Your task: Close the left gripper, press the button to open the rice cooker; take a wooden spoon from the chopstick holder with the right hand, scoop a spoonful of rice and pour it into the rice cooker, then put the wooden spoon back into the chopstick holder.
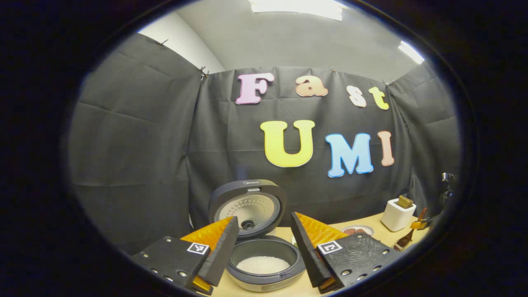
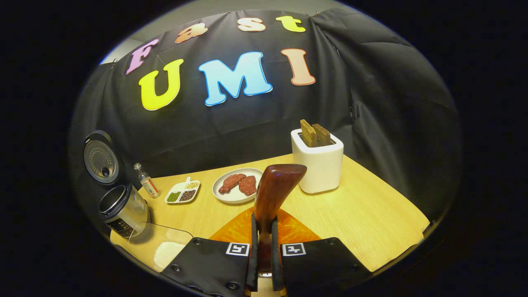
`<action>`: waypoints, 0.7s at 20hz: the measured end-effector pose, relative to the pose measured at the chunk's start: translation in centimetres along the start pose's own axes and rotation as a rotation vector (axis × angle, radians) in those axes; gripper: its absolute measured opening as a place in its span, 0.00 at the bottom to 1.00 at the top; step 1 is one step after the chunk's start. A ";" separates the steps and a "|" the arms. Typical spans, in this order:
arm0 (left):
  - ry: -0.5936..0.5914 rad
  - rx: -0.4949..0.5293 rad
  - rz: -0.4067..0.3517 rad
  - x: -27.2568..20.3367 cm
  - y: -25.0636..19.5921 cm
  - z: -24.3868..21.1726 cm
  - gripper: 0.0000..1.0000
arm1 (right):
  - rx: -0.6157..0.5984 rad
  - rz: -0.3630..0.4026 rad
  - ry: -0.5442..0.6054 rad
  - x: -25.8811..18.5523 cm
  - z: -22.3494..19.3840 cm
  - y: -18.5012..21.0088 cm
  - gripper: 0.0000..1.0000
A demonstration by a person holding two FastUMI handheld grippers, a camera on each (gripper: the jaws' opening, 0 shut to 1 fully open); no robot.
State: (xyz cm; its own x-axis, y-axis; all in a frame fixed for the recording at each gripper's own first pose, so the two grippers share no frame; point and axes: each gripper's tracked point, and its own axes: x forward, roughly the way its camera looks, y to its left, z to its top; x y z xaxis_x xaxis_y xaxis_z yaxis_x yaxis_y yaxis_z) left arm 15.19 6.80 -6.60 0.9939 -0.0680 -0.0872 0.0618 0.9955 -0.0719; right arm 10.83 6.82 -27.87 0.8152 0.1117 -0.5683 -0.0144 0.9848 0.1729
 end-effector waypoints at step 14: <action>-0.009 -0.021 0.005 0.2 -0.6 0.7 0.79 | -0.016 -0.054 -0.051 -4.5 2.4 -2.5 0.98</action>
State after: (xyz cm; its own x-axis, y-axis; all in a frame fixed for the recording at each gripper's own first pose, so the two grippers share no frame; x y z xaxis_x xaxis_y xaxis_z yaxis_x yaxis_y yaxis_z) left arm 15.39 6.27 -5.87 0.9950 -0.0625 -0.0783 0.0552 0.9941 -0.0929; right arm 8.56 3.49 -23.79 0.8433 0.0516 -0.5350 0.0218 0.9913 0.1299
